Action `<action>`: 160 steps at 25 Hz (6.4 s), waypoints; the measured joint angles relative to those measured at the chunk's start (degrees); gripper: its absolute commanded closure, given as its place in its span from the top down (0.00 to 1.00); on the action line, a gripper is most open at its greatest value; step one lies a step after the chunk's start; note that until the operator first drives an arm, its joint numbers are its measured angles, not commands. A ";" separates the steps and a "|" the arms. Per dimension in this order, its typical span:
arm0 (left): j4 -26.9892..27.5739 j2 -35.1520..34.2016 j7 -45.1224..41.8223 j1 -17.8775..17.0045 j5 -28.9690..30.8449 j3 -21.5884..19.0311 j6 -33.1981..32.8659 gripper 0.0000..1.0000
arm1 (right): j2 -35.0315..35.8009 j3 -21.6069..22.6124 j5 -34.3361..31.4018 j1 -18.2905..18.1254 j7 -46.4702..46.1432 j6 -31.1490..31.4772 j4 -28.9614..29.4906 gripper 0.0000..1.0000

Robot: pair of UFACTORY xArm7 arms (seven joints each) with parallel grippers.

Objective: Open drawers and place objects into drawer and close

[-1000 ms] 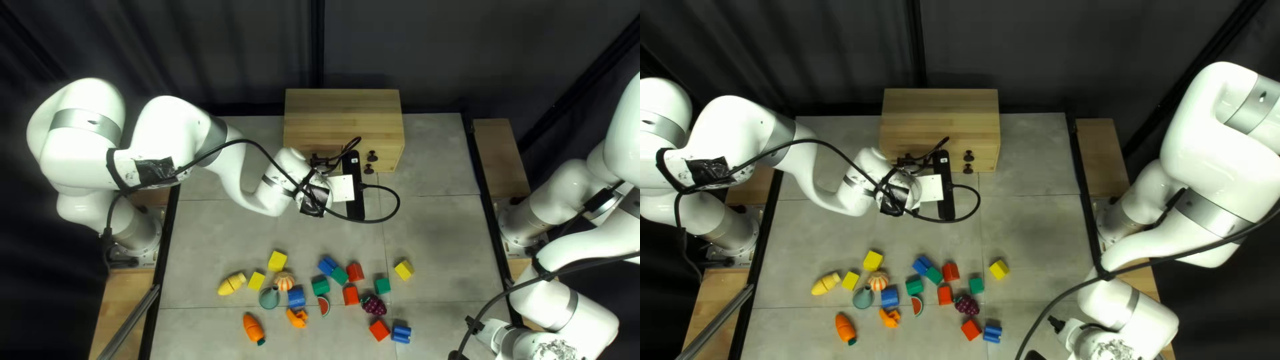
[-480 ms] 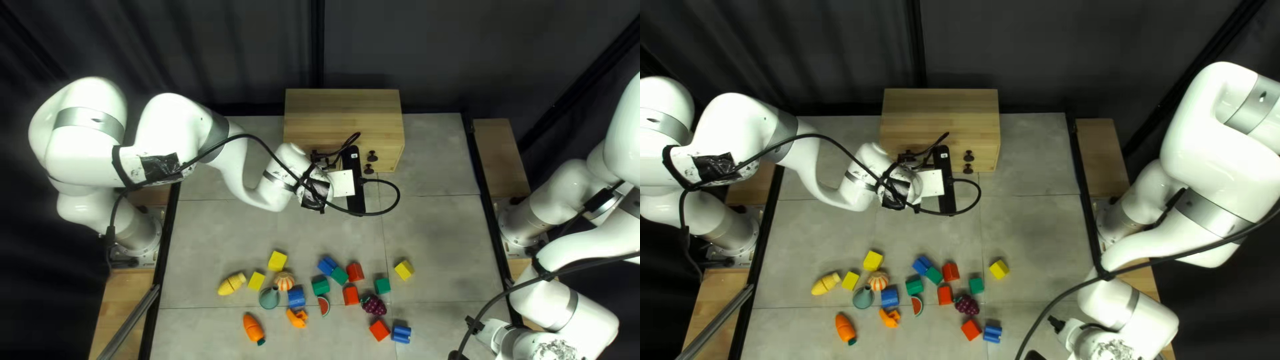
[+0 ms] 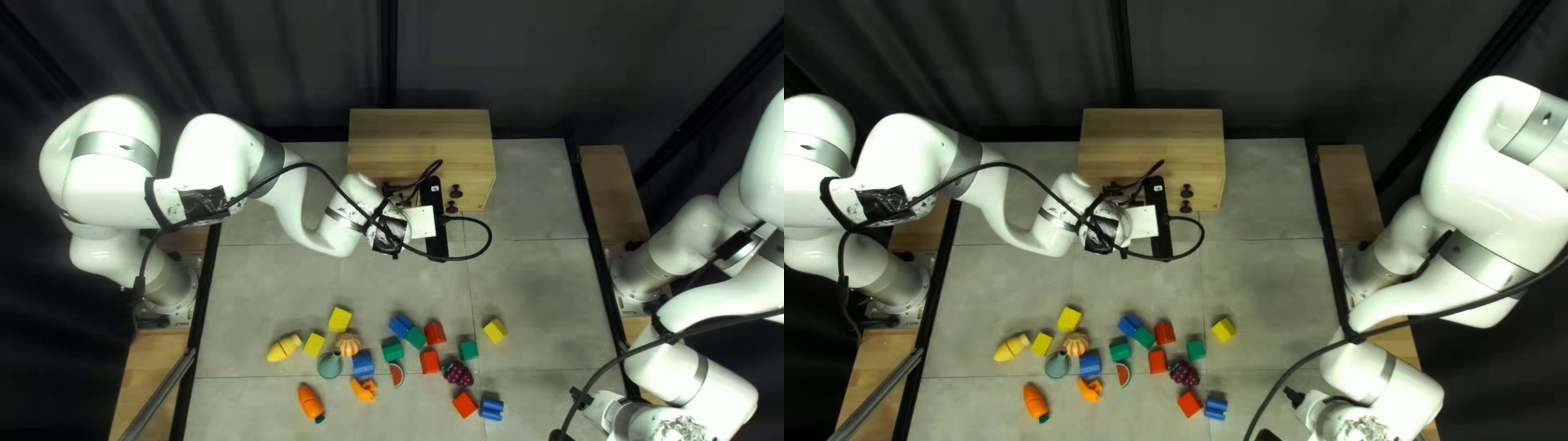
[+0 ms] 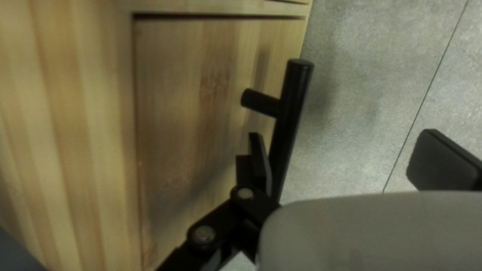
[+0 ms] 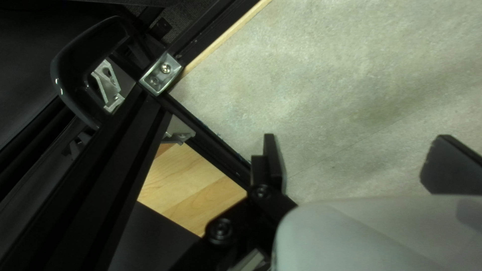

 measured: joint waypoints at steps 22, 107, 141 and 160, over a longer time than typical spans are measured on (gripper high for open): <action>-1.29 -2.56 -2.52 -4.19 -2.97 -3.76 4.04 1.00 | 0.00 0.00 0.00 0.00 0.00 0.00 0.00 1.00; 1.07 -11.78 34.62 5.31 -36.07 -0.64 3.81 1.00 | 0.00 0.00 0.00 0.00 0.00 0.00 0.00 1.00; -0.39 -16.03 41.80 3.67 -42.33 -4.53 8.45 1.00 | 0.00 0.00 0.00 0.00 0.00 0.00 0.00 1.00; 0.89 -13.27 32.44 3.80 -32.93 -2.26 4.52 1.00 | 0.00 0.00 0.00 0.00 0.00 0.00 0.00 1.00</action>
